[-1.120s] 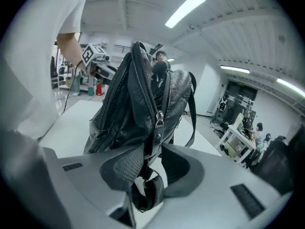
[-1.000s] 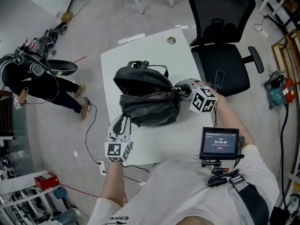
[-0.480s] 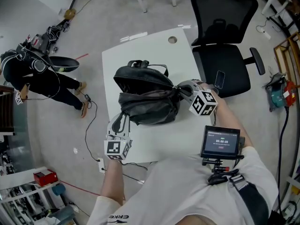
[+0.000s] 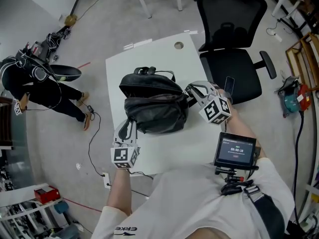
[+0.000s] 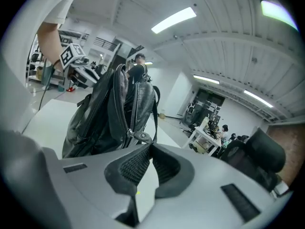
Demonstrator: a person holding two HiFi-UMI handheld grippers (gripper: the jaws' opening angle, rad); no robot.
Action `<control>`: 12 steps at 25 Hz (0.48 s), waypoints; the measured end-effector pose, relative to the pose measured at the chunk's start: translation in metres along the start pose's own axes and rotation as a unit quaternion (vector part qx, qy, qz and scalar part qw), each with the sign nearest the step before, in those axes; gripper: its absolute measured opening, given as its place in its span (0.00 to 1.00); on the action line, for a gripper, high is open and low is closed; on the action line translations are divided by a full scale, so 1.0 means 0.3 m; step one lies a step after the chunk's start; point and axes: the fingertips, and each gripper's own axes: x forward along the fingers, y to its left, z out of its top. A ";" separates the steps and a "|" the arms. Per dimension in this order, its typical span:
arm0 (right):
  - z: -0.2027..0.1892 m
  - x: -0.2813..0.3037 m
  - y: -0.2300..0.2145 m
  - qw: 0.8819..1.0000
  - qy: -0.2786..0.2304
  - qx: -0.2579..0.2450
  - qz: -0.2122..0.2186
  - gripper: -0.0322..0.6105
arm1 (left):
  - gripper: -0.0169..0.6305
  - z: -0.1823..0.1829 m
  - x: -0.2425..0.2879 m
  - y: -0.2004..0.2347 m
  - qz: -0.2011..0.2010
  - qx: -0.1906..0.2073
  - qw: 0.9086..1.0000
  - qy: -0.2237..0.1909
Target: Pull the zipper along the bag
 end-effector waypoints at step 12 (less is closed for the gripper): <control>0.108 -0.046 -0.021 0.996 -0.012 0.049 -0.071 0.08 | 0.14 -0.005 0.008 -0.002 -0.035 0.006 0.999 -0.016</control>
